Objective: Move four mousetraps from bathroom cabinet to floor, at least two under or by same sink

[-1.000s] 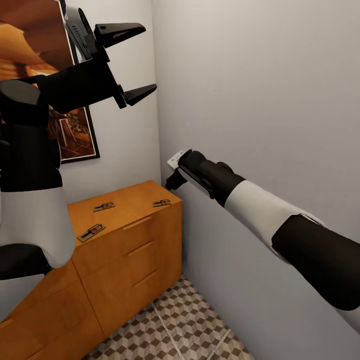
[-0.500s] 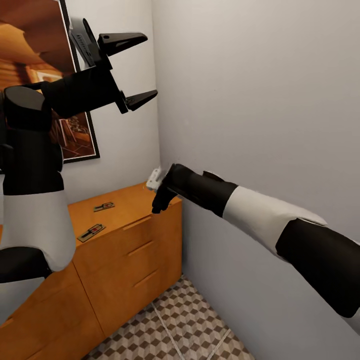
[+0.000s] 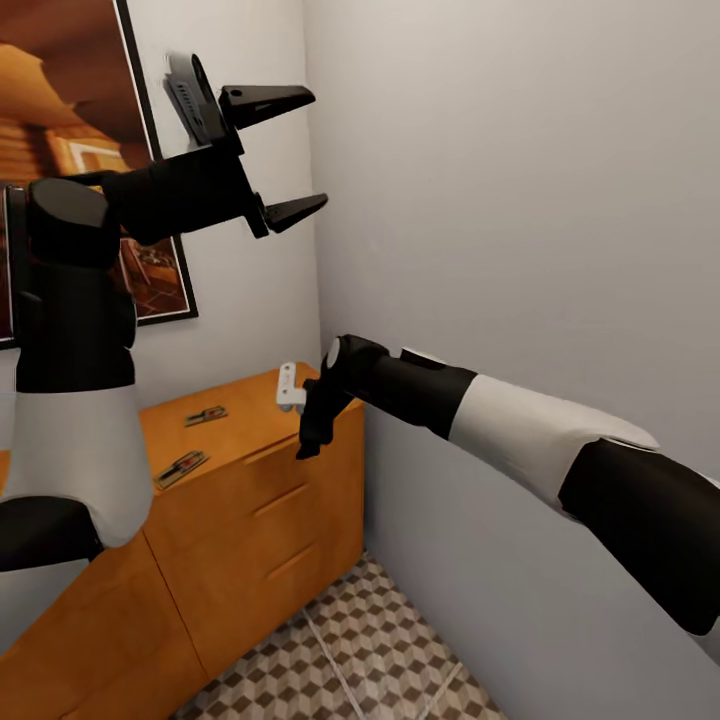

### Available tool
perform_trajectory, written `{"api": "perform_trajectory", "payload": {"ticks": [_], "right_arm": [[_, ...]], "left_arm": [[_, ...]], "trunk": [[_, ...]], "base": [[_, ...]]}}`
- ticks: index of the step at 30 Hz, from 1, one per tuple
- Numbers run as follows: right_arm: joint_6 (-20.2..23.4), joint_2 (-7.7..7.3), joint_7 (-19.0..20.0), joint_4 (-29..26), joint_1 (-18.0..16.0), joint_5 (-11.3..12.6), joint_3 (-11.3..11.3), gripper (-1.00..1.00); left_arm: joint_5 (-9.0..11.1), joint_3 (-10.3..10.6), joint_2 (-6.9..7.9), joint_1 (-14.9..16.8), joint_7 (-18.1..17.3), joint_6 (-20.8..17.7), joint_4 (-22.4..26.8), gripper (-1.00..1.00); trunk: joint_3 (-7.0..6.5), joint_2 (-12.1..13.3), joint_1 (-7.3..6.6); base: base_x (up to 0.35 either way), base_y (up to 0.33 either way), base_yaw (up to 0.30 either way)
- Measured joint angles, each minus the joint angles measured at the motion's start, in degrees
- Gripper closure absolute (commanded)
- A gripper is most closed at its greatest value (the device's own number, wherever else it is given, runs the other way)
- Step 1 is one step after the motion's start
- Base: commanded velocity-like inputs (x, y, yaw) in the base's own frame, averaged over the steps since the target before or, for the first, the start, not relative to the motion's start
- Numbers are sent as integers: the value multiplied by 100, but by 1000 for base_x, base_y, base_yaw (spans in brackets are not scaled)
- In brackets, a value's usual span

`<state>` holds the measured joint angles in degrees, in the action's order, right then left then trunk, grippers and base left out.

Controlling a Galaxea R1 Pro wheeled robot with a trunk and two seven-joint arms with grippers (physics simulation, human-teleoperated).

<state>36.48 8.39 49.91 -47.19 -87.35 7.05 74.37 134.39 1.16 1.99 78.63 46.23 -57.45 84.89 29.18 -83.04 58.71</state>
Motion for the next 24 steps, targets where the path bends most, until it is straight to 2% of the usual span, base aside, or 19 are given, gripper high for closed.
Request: {"api": "perform_trajectory", "payload": {"ticks": [8,24], "right_arm": [[-36,-11,73,-13,-6,-32,-20,-100],[-32,-13,80,-39,-9,-41,-28,-100]], "left_arm": [[0,29,3,-8,-5,-3,0,-100],[1,9,57,-10,-14,-8,20,-100]], "trunk": [[0,0,1],[0,0,2]], "base": [[201,0,0],[14,0,0]]}}
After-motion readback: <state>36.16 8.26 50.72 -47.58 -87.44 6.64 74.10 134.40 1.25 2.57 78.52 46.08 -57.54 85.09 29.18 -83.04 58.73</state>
